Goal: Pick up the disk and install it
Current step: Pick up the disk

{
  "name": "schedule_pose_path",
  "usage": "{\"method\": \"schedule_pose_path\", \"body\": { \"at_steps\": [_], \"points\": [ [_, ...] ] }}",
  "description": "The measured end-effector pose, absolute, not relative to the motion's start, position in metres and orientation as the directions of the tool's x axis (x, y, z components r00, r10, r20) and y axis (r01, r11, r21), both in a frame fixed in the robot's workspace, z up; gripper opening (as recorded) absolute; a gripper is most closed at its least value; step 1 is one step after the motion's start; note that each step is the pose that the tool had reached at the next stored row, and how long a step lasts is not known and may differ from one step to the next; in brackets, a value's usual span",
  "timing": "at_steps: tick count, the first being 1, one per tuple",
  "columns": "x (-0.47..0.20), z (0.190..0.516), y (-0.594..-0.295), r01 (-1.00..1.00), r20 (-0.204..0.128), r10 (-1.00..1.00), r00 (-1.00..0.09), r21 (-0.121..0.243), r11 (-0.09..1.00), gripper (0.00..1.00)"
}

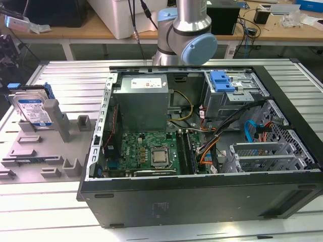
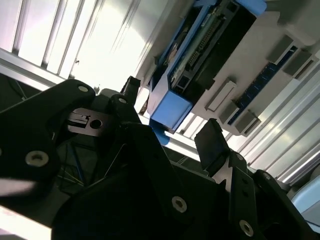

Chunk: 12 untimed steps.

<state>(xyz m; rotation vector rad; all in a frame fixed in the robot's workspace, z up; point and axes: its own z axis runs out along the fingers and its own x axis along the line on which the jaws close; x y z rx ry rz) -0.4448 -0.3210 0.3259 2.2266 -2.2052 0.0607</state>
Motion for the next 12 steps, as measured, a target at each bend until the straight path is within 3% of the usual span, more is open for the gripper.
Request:
{"method": "schedule_pose_path", "body": {
  "at_steps": [12],
  "points": [
    [-0.446, 0.312, -0.321, -1.000, 0.033, -0.999, 0.021, -0.023, -0.021, 0.72]
  ]
}}
